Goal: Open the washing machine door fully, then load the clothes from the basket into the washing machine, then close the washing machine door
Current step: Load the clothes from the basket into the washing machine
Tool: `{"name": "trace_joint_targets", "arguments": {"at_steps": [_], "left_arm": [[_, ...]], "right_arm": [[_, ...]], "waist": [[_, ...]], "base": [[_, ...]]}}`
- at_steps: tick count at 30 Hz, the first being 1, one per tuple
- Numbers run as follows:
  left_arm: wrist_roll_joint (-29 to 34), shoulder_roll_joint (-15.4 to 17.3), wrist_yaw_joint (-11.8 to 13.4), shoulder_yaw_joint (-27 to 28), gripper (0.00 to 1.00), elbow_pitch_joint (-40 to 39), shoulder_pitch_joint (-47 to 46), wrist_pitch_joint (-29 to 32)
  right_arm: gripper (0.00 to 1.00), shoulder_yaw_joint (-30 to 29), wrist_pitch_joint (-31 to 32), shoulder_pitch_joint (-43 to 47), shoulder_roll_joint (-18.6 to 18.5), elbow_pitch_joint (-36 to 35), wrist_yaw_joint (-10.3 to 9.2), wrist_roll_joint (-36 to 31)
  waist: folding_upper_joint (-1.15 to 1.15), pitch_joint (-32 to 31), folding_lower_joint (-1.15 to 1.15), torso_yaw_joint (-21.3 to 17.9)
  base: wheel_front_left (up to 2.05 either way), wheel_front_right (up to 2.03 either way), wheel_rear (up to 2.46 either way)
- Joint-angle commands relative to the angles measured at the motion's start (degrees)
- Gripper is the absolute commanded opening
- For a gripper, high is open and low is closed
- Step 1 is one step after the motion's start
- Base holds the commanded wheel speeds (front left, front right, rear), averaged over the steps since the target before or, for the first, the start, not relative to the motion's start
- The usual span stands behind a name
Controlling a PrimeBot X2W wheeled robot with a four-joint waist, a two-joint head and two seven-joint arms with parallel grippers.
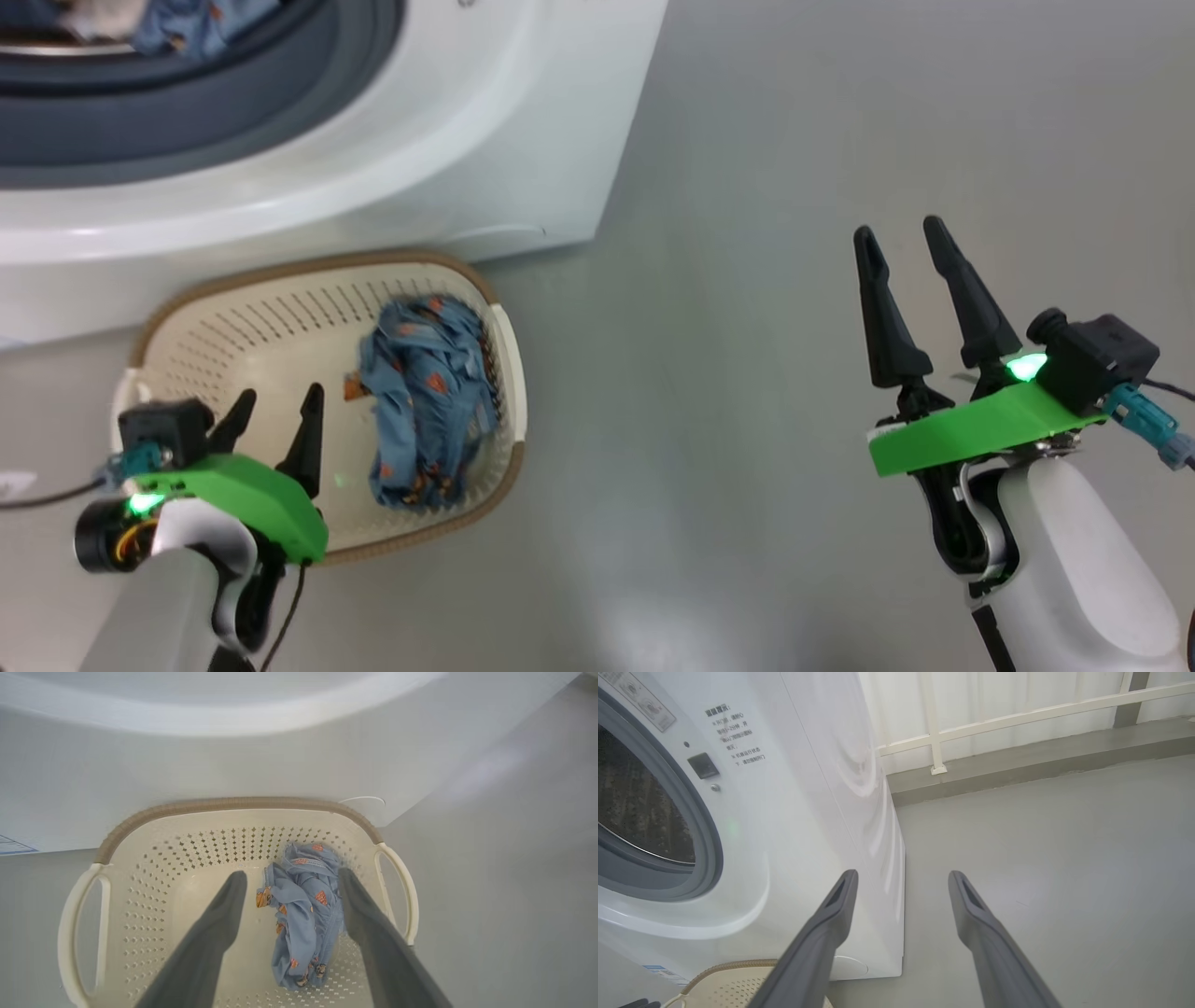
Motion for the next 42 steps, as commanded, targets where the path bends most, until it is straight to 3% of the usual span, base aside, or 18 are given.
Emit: {"name": "trace_joint_targets", "arguments": {"at_steps": [1,12,32,42], "left_arm": [[-0.14,2.32,-0.62,0.67,1.0,1.78,-2.56,0.36],[-0.89,2.75,-1.74,-5.1,1.0,14.4,-12.54,1.94],[-6.84,6.63,-1.78,-15.31,1.0,25.0,-26.28,6.47],[-7.94,6.82,-1.79,-18.03,1.0,29.16,-31.78,8.39]], "right_arm": [[1.0,0.82,-0.46,-0.8,0.42,-1.78,0.32,-0.9],[1.0,1.07,-0.46,-3.06,2.05,-3.54,0.32,-1.15],[1.0,3.06,-0.46,-5.87,2.49,-6.45,0.32,1.63],[1.0,3.41,-0.46,-5.83,2.49,-7.1,0.32,2.3]], "waist": [[0.0,5.3,0.0,-2.26],[0.0,14.39,0.0,-5.08],[0.0,26.28,0.0,-9.87],[0.0,28.56,0.0,-10.89]], "base": [[0.0,0.0,0.0],[0.0,0.0,0.0],[0.0,0.0,0.0],[0.0,0.0,0.0]]}}
